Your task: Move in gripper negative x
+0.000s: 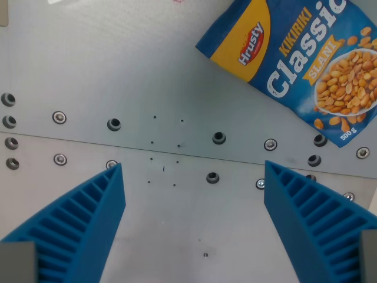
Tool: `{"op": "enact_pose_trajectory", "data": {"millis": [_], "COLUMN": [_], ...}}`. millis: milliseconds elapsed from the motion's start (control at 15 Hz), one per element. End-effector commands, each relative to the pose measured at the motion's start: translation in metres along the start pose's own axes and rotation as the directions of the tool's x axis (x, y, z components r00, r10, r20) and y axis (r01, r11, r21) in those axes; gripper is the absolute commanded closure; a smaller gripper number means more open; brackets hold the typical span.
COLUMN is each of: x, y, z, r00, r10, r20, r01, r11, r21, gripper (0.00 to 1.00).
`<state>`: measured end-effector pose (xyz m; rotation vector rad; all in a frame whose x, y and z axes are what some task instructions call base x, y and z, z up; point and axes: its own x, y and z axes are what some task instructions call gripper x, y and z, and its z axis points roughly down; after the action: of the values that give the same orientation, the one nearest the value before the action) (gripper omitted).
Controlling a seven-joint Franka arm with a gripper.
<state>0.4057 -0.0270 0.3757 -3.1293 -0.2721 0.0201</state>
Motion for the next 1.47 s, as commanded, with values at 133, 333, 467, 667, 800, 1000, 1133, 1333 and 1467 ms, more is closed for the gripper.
{"op": "enact_pose_trajectory", "data": {"millis": [133, 333, 467, 667, 800, 1000, 1133, 1333, 1467], "x": [-0.010, -0.025, -0.035, -0.050, -0.060, -0.075, -0.085, -0.100, -0.110], "y": [0.000, 0.000, 0.000, 0.000, 0.000, 0.000, 0.000, 0.000, 0.000], "z": [-0.002, -0.002, -0.002, -0.002, -0.002, -0.002, -0.002, -0.002, -0.002], "r00": [1.000, 1.000, 1.000, 1.000, 1.000, 1.000, 1.000, 1.000, 1.000], "r10": [0.000, 0.000, 0.000, 0.000, 0.000, 0.000, 0.000, 0.000, 0.000], "r20": [-0.006, -0.006, -0.006, -0.006, -0.006, -0.006, -0.006, -0.006, -0.006], "r01": [0.000, 0.000, 0.000, 0.000, 0.000, 0.000, 0.000, 0.000, 0.000], "r11": [1.000, 1.000, 1.000, 1.000, 1.000, 1.000, 1.000, 1.000, 1.000], "r21": [-0.001, -0.001, -0.001, -0.001, -0.001, -0.001, -0.001, -0.001, -0.001], "gripper": [0.00, 0.00, 0.00, 0.00, 0.00, 0.00, 0.00, 0.00, 0.00]}}
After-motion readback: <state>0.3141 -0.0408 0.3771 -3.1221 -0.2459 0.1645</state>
